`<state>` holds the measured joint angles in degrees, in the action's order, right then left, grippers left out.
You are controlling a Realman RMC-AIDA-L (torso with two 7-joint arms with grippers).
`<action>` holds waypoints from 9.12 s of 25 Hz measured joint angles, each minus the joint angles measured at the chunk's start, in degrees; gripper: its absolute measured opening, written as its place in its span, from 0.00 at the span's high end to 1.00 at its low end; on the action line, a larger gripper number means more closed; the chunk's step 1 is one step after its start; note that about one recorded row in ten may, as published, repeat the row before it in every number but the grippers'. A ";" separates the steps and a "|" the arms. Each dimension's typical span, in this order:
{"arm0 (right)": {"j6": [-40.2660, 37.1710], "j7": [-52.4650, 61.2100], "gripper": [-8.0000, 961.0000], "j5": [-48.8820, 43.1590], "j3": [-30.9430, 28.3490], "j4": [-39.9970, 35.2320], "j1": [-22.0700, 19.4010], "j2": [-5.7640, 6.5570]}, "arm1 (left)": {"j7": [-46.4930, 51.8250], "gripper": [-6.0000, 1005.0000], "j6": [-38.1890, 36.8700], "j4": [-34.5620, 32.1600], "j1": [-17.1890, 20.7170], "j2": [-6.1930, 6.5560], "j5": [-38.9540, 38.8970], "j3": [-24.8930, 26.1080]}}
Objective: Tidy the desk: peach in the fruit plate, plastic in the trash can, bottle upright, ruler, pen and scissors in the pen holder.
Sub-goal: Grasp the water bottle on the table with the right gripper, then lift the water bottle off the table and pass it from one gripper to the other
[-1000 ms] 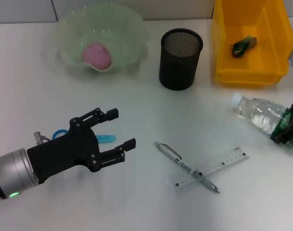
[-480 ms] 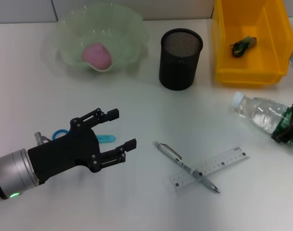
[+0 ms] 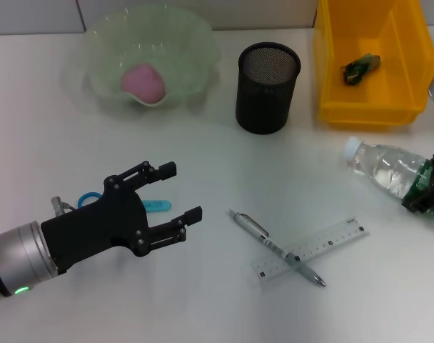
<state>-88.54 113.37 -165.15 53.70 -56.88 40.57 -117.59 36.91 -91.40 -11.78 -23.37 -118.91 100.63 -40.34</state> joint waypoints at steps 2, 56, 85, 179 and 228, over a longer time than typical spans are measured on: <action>-0.02 0.00 0.21 0.00 0.00 -0.01 0.00 0.00 | 0.00 0.20 0.00 0.00 0.00 0.00 0.00 0.00; -1.74 -43.58 0.20 62.84 -8.15 14.88 -16.87 -1.41 | 6.19 0.20 -1.47 0.43 -0.77 0.18 -3.35 3.69; 10.21 -72.23 0.19 75.72 -9.58 48.03 -8.82 -2.02 | 8.26 0.20 -4.13 0.53 -0.88 0.17 -5.31 3.70; 9.46 -76.55 0.15 75.50 -8.17 53.04 -6.58 -2.29 | 15.91 0.20 5.27 15.21 -18.37 -0.35 -7.83 7.64; 9.35 -76.55 0.14 75.50 -8.17 53.01 -5.95 -2.28 | 16.38 0.56 4.73 14.66 -18.02 -0.27 -7.79 7.82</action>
<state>-79.19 36.82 -89.64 45.52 -3.87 34.63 -119.88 53.29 -86.68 2.87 -41.39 -119.19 92.84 -32.52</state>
